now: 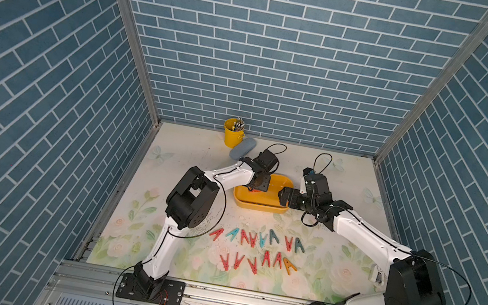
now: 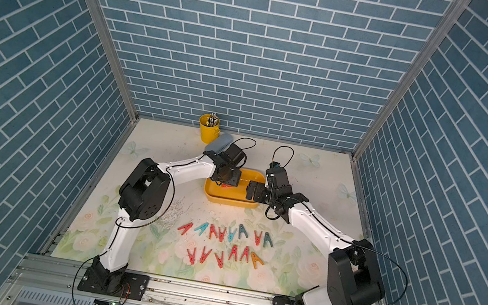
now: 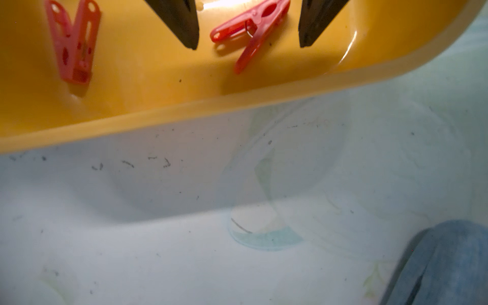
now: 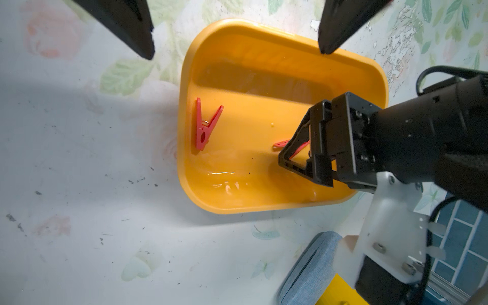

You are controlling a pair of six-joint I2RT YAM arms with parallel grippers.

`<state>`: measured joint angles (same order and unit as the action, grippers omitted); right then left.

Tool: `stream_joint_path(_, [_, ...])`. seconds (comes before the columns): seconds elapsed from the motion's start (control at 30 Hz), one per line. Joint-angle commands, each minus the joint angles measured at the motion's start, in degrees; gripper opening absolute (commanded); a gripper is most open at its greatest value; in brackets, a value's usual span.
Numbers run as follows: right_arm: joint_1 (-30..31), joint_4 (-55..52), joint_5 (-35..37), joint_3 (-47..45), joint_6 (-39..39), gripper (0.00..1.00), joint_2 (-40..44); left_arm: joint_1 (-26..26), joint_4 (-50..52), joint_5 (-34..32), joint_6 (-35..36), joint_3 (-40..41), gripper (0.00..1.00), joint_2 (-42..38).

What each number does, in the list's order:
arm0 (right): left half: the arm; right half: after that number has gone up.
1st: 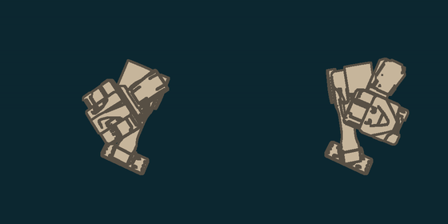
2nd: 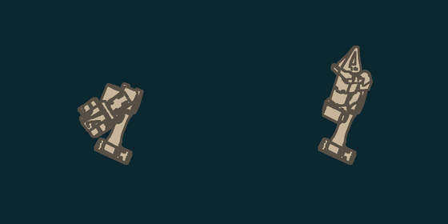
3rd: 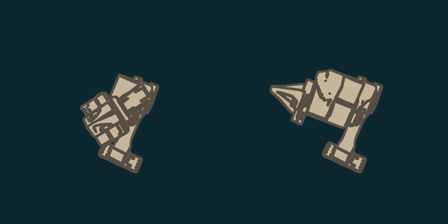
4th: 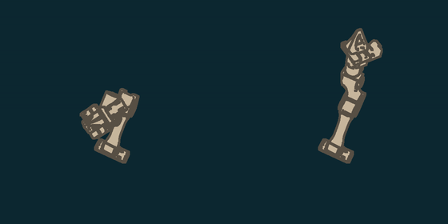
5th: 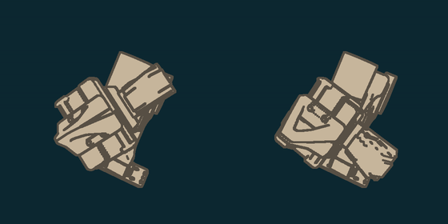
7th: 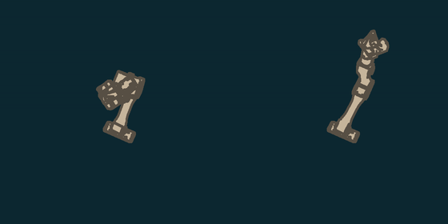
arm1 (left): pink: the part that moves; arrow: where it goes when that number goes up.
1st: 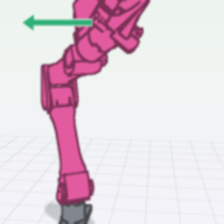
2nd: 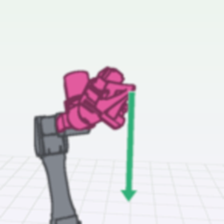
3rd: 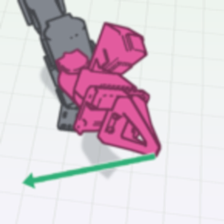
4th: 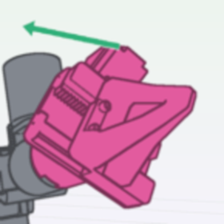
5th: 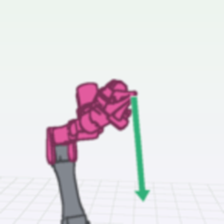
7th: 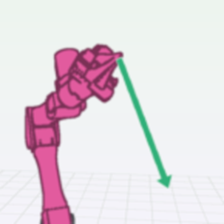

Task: Take the clothespins out of the storage box
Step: Pick up the clothespin from the storage box.

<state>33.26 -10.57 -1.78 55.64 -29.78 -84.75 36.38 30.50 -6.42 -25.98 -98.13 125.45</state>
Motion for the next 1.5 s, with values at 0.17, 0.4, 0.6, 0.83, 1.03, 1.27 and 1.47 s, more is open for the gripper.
stream_joint_path(0.17, [-0.21,0.99,-0.50,-0.63,-1.33,0.99,0.08,2.48,-0.44,-0.75,2.22,1.36,0.38,-1.35])
stream_joint_path(0.4, [-0.21,0.88,-0.66,-0.95,-1.33,0.99,0.12,2.53,-1.03,-1.18,4.35,0.24,0.31,0.81])
stream_joint_path(0.6, [-0.21,0.63,-0.51,-1.15,-1.42,1.00,0.40,2.56,-0.44,-1.90,5.85,0.08,0.29,3.03])
stream_joint_path(0.83, [-0.21,0.64,-0.48,-1.21,-1.41,0.99,0.31,2.58,-0.64,-2.73,7.64,1.86,0.29,3.81])
stream_joint_path(1.03, [-0.21,0.72,-0.72,-0.90,-1.42,0.99,0.02,2.60,-0.79,-3.38,7.71,1.69,0.15,4.13])
stream_joint_path(1.27, [-0.25,0.72,-0.76,-1.15,-1.59,0.99,0.37,2.55,0.06,-3.76,7.53,0.86,0.09,4.67])
stream_joint_path(1.47, [-0.21,0.72,-0.76,-1.31,-1.68,1.00,0.58,2.56,1.07,-4.31,6.32,-0.36,0.00,3.08])
